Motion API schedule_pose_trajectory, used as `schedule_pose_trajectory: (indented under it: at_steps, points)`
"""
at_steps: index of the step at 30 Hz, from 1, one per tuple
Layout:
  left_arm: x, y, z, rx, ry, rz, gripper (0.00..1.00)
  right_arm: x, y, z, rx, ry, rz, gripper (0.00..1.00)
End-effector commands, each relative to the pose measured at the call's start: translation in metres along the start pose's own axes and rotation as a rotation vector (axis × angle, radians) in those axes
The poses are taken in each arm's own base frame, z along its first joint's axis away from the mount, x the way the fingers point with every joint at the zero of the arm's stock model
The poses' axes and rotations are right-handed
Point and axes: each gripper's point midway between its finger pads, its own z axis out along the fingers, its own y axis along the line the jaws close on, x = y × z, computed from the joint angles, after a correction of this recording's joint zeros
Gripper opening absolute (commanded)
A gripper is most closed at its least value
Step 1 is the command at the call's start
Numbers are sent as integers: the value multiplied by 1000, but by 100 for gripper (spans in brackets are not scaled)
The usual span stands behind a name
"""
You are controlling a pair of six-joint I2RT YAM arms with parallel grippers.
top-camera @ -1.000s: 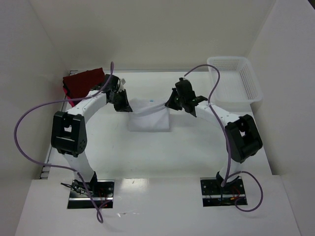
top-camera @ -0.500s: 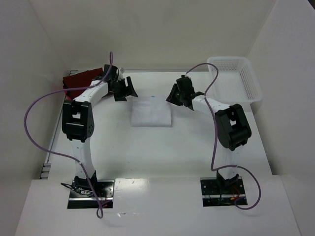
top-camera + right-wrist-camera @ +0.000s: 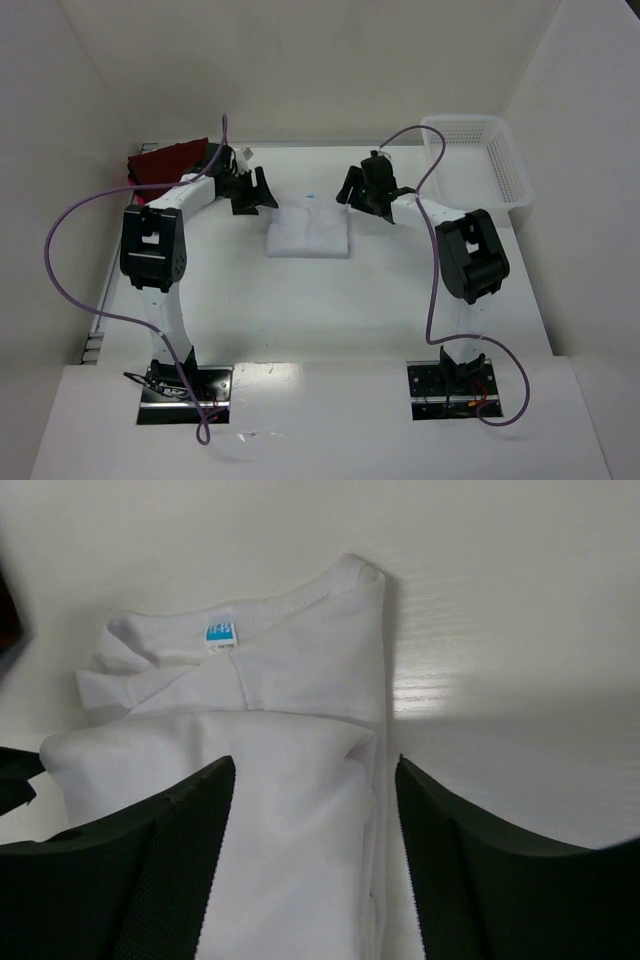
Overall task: Fold and stack the t-shirts
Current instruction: Fold the long partially folded tshirt into a neat square
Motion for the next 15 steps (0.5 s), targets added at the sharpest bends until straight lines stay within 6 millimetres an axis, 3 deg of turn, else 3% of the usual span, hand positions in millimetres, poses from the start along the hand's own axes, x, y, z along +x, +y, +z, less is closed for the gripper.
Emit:
schedule_pose_trajectory:
  at_steps: [1, 7, 15]
  points:
    - [-17, -18, -3, 97, -55, 100, 77, -23, 10, -9, -42, -87, -54, 66]
    - [-17, -16, 6, 115, -49, 110, 69, -5, 1, 14, -21, -18, -83, 54]
    - [-17, -15, 15, 135, -20, 116, 71, 11, -5, 29, -11, 34, -93, 54]
